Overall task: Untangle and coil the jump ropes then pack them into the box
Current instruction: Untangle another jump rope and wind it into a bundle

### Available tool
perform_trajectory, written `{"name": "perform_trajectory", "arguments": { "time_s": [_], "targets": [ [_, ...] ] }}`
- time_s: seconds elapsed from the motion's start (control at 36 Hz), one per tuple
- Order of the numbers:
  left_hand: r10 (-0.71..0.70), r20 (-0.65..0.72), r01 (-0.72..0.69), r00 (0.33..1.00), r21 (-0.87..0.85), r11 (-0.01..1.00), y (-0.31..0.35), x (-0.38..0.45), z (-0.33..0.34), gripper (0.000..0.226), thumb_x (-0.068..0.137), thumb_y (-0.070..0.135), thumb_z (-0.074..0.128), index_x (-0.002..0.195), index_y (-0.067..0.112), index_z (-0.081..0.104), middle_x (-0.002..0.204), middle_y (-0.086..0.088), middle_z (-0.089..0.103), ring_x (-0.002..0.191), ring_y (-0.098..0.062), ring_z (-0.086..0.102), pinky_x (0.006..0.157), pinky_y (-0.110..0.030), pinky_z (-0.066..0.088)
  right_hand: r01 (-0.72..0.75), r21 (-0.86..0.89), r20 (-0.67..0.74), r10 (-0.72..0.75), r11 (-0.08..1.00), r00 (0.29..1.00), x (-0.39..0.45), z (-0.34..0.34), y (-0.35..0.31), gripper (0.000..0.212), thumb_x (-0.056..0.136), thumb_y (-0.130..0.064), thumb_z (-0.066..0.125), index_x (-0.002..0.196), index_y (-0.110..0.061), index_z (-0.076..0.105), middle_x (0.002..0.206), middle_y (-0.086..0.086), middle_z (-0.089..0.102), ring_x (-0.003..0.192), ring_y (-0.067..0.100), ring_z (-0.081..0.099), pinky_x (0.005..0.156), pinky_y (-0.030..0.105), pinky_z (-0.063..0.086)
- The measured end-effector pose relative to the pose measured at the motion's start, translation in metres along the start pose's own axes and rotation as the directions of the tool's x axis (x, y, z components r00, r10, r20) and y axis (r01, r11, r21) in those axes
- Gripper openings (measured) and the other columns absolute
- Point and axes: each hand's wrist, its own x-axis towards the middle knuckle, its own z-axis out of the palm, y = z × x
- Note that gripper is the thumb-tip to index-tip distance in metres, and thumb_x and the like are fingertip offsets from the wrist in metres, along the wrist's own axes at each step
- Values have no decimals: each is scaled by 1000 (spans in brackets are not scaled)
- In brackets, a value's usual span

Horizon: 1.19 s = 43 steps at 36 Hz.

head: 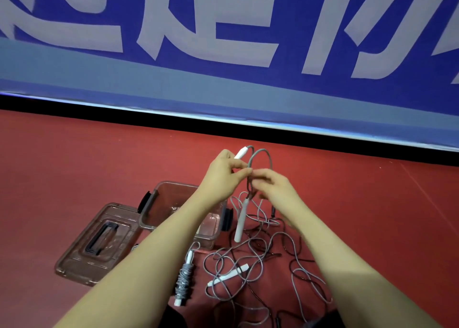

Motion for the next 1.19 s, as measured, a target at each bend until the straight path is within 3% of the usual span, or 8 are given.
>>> {"name": "perform_trajectory", "arguments": {
  "time_s": [0.08, 0.31, 0.5, 0.72, 0.86, 0.97, 1.08, 1.19],
  "targets": [
    [19, -21, -20, 1000, -29, 999, 9, 1, -3, 13, 86, 19, 68, 74, 16, 69, 79, 6, 40, 67, 0, 43, 65, -6, 33, 64, -265, 140, -27, 962, 990, -2, 5, 7, 25, 87, -7, 61, 109, -18, 62, 99, 1, 62, 90, 13, 56, 86, 28, 45],
    [39, -15, -40, 999, -53, 998, 19, 1, -12, 16, 89, 23, 65, 84, 10, 73, 89, 1, 51, 79, -7, 51, 75, -18, 38, 113, -277, 5, -116, 954, 993, -1, 16, 4, 22, 92, -18, 59, 72, -25, 60, 71, 4, 66, 74, 27, 64, 72, 37, 51],
    [-38, 26, 40, 999, -58, 998, 8, -4, -10, 11, 88, 17, 62, 97, 14, 67, 103, -5, 52, 93, -18, 53, 84, -28, 41, 47, 453, -183, 41, 890, 982, -1, 7, -12, 18, 96, -10, 52, 85, -2, 63, 71, 14, 69, 67, 21, 70, 65, 24, 58],
    [-38, 120, 43, 992, -31, 999, -12, -8, 6, 88, 63, 29, 77, 127, 41, 18, 133, -3, 39, 117, -24, 46, 93, -40, 45, -1, 853, -58, 97, 522, 994, -3, 3, -27, 19, 97, -12, 48, 94, 2, 60, 75, 13, 71, 70, 20, 71, 65, 24, 58],
    [-101, -55, 112, 993, 258, 960, -11, -7, 14, 42, 86, 33, 59, 120, 14, 42, 117, -5, 51, 105, -26, 51, 82, -42, 46, -58, 896, 12, 106, 441, 994, -6, 4, -38, 20, 97, -13, 48, 91, 2, 61, 72, 11, 71, 66, 17, 70, 63, 23, 58],
    [-33, -103, 75, 994, 432, 899, -10, -7, 12, 11, 93, 13, 42, 103, 8, 42, 101, -11, 51, 91, -34, 49, 68, -39, 36, -104, 814, 6, 170, 572, 985, -7, 5, -37, 24, 97, -19, 50, 91, 3, 60, 70, 13, 71, 62, 19, 70, 56, 24, 57],
    [7, -157, 71, 988, 490, 869, -11, -5, 8, 5, 94, 7, 40, 94, 11, 37, 94, -9, 47, 79, -30, 46, 62, -35, 30, -197, 335, -124, 250, 921, 960, -12, 2, -35, 45, 96, -38, 51, 71, -2, 63, 51, 7, 64, 38, 14, 56, 37, 18, 39],
    [62, -109, 18, 992, 618, 786, -9, -4, 4, 9, 94, 4, 40, 95, 13, 37, 101, -9, 49, 75, -26, 38, 61, -32, 25, 1, -67, -403, -28, 998, 915, -9, 2, -30, 39, 93, -31, 57, 62, -7, 60, 48, 2, 56, 44, 15, 50, 49, 24, 38]
  ]
}}
